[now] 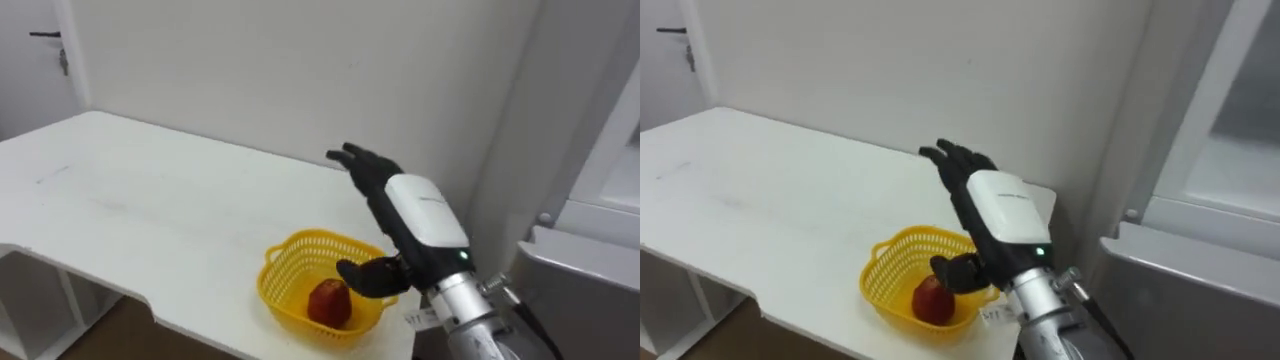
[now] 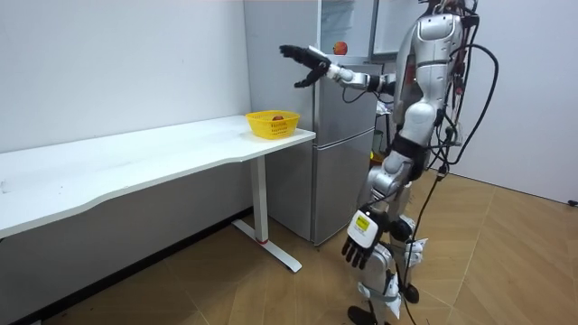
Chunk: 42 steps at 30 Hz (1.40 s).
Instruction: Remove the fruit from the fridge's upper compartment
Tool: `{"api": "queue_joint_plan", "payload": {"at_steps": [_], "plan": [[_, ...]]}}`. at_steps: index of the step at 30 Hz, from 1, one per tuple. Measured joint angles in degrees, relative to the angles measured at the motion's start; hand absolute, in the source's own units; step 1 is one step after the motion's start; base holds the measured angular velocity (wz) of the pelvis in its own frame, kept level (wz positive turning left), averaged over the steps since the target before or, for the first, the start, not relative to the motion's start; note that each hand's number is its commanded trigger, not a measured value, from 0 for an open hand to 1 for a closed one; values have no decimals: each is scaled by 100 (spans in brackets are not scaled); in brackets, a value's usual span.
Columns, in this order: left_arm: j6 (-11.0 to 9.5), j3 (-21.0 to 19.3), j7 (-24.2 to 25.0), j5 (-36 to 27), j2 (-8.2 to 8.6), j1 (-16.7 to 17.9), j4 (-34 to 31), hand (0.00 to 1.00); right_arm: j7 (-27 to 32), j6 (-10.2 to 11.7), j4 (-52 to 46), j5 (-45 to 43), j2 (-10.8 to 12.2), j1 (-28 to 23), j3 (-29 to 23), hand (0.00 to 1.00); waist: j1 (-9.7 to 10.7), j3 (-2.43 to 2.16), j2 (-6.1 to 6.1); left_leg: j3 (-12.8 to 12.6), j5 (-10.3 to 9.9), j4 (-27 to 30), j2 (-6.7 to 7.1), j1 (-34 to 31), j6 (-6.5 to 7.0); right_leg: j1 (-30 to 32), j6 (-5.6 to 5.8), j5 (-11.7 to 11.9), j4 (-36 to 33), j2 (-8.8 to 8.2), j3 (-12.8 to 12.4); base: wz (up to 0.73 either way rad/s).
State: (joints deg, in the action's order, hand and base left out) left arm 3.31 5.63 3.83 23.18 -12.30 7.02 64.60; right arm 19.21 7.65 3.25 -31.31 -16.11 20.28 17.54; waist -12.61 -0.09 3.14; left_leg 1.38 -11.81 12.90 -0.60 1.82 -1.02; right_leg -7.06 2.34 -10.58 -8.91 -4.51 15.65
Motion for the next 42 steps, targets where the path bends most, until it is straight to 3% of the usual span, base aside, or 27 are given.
{"api": "queue_joint_plan", "payload": {"at_steps": [2,6,12,18,23,26,33,38,42], "plan": [[-79,3,-5,-9,54,4,59,0,164,5,-414,172,17,-371,-150,0,108,0,-60,-55,8,-42,-3,56,13,2,5,3,-27,-5,-59,-20],[-155,-3,-95,-53,93,33,184,0,330,366,-1169,414,145,-821,-430,0,436,24,-135,-182,9,-124,-26,169,15,2,5,3,-82,-2,-182,-16],[-288,-42,-106,-101,102,82,182,0,1008,723,-1667,370,302,-1312,-1140,0,829,18,-138,-342,9,-186,-59,232,15,22,7,12,-90,27,-341,-15],[-313,-41,-106,-110,129,136,190,0,1520,771,-1761,476,271,-1536,-1632,0,1105,-6,-156,-464,9,-244,-77,291,14,69,6,13,-95,45,-463,-10],[-311,-47,-106,-109,91,168,206,0,1846,768,-1827,489,244,-1535,-1971,0,1113,-54,-59,-475,10,-244,-79,298,14,92,6,12,-97,47,-467,0],[-307,-85,-120,-111,83,244,226,0,1925,773,-1836,644,242,-1545,-2090,0,1120,6,20,-475,10,-246,-80,377,14,10,7,12,-84,46,-461,0],[-306,-262,-159,-110,134,387,222,0,1924,778,-1747,1369,220,-1541,-2582,0,1208,6,48,-424,7,-243,-81,330,11,6,5,14,-99,47,-426,2],[-286,-321,-80,-96,150,410,182,0,1902,695,-1260,1622,-159,-1377,-2761,0,1223,19,58,-399,8,-223,-83,291,11,26,2,15,-112,49,-396,2],[-287,-562,0,-4,126,454,117,0,1870,581,-922,1545,-430,-1008,-2837,0,1204,78,181,-422,13,-212,-93,290,6,95,4,13,-176,49,-397,-3]]}}
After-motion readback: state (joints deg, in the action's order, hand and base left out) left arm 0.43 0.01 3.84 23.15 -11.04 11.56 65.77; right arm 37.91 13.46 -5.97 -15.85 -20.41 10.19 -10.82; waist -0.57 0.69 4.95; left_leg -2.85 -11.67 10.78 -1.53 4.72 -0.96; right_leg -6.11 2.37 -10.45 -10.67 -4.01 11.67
